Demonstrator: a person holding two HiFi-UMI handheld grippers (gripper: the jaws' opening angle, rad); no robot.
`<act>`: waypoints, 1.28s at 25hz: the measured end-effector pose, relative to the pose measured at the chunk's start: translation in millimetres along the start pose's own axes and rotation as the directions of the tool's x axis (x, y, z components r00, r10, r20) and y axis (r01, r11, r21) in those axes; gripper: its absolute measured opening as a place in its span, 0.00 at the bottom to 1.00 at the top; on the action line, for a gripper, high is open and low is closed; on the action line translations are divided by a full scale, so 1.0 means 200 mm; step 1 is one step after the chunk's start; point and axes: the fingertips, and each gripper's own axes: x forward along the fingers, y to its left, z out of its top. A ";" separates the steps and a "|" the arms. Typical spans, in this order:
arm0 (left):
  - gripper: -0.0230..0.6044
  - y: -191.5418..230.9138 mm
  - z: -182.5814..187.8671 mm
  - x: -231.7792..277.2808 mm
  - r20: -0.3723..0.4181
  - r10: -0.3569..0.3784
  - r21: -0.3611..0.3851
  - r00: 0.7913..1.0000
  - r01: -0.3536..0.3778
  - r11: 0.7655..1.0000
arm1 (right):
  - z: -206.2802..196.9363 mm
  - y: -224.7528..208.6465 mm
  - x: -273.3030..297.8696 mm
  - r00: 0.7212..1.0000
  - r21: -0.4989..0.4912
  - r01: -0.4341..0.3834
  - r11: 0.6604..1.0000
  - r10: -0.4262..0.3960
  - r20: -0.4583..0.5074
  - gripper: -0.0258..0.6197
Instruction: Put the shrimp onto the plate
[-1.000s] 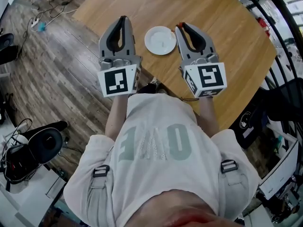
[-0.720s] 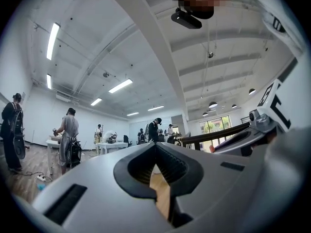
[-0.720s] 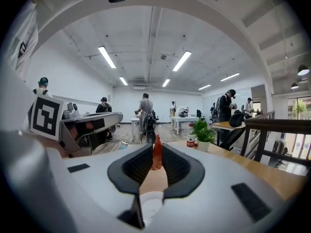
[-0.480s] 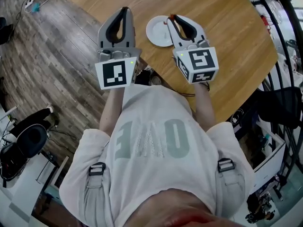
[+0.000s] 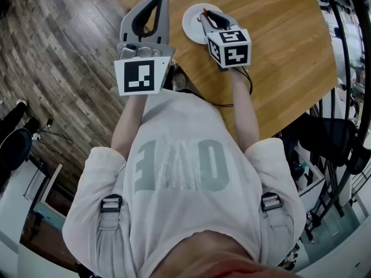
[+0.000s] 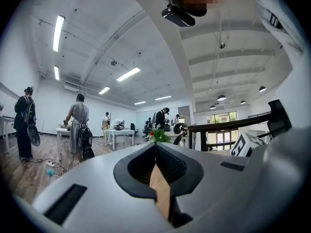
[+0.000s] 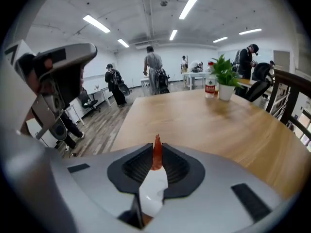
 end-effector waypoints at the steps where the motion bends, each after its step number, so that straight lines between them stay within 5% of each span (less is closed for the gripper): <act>1: 0.05 0.00 -0.01 -0.01 -0.009 0.006 0.000 1.000 -0.006 1.000 | -0.05 0.00 0.03 0.999 0.003 -0.014 1.000 0.015 -0.035 0.14; 10: 0.05 -0.01 -0.11 0.00 -0.060 0.020 -0.002 0.998 -0.020 1.000 | -0.25 0.00 0.18 0.972 -0.017 -0.060 0.998 0.054 -0.229 0.14; 32: 0.05 0.05 -0.15 -0.05 -0.069 0.069 -0.008 0.995 -0.070 0.998 | -0.29 0.01 0.25 0.950 -0.115 -0.071 0.991 0.032 -0.309 0.14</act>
